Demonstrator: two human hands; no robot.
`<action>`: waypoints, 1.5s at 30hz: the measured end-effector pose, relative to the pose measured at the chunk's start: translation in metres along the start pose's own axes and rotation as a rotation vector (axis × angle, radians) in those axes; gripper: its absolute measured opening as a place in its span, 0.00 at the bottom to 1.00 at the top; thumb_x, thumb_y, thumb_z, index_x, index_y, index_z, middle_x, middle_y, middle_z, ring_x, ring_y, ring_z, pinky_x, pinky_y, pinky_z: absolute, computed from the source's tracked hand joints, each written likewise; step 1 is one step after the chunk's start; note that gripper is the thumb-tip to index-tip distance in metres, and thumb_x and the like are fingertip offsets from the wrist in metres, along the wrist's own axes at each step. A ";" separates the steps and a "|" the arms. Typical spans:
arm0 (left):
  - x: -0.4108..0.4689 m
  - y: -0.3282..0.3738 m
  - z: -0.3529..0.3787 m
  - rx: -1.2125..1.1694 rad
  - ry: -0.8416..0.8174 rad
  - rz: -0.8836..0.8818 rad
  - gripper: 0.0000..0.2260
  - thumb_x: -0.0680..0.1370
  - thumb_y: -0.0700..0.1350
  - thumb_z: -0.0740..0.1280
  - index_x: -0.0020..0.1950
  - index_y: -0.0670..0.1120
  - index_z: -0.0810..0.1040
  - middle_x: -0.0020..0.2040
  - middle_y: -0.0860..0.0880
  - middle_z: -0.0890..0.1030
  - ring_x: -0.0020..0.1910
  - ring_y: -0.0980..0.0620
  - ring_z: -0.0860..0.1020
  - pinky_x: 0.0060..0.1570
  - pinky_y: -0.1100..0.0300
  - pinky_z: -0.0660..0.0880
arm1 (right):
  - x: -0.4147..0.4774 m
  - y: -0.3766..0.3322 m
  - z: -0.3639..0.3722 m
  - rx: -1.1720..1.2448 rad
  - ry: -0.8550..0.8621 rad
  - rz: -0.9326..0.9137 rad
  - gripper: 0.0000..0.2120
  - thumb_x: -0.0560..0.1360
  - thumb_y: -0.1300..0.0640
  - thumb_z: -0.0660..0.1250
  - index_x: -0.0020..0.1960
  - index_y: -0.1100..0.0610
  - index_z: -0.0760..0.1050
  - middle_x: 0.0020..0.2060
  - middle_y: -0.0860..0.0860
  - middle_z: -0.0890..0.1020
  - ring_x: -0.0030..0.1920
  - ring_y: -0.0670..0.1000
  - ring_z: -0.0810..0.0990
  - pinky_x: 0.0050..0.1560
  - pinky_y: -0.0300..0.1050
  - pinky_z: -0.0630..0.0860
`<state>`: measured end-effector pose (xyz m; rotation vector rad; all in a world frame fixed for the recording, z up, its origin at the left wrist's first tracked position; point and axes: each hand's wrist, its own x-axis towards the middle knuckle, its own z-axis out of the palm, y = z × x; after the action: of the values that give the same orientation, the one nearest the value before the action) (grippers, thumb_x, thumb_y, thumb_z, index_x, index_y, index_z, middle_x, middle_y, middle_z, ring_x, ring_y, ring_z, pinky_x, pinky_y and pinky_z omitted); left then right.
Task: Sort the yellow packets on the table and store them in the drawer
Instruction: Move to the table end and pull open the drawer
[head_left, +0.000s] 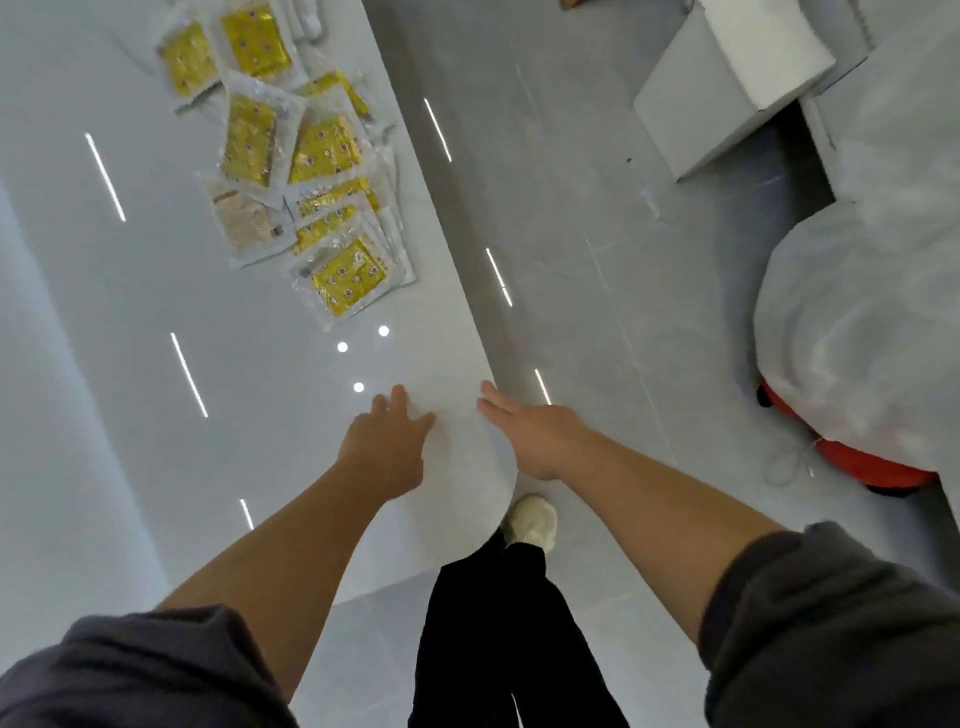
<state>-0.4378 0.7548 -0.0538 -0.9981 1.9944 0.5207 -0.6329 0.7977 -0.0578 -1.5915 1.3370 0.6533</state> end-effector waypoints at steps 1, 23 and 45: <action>0.004 0.001 -0.014 -0.033 0.071 -0.022 0.19 0.77 0.44 0.57 0.69 0.49 0.68 0.68 0.43 0.68 0.62 0.44 0.72 0.54 0.54 0.74 | 0.001 0.005 -0.008 0.026 -0.029 -0.025 0.34 0.78 0.64 0.56 0.78 0.46 0.48 0.76 0.38 0.40 0.67 0.51 0.71 0.57 0.46 0.72; 0.174 0.009 -0.201 -0.183 0.455 -0.394 0.12 0.76 0.44 0.59 0.57 0.42 0.73 0.55 0.43 0.77 0.54 0.44 0.74 0.53 0.51 0.71 | 0.101 0.177 -0.239 -0.027 -0.002 0.024 0.18 0.77 0.60 0.59 0.66 0.56 0.75 0.65 0.55 0.76 0.64 0.57 0.74 0.64 0.51 0.72; 0.264 -0.068 -0.198 -0.281 0.745 -0.494 0.36 0.71 0.42 0.56 0.78 0.38 0.49 0.78 0.39 0.48 0.78 0.41 0.47 0.72 0.36 0.42 | 0.354 0.098 -0.305 1.062 -0.034 0.167 0.22 0.78 0.63 0.62 0.71 0.57 0.68 0.63 0.56 0.77 0.60 0.55 0.77 0.58 0.54 0.78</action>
<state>-0.5713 0.4632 -0.1567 -2.0145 2.1945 0.1529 -0.6799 0.3666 -0.2567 -0.6086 1.4311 0.0007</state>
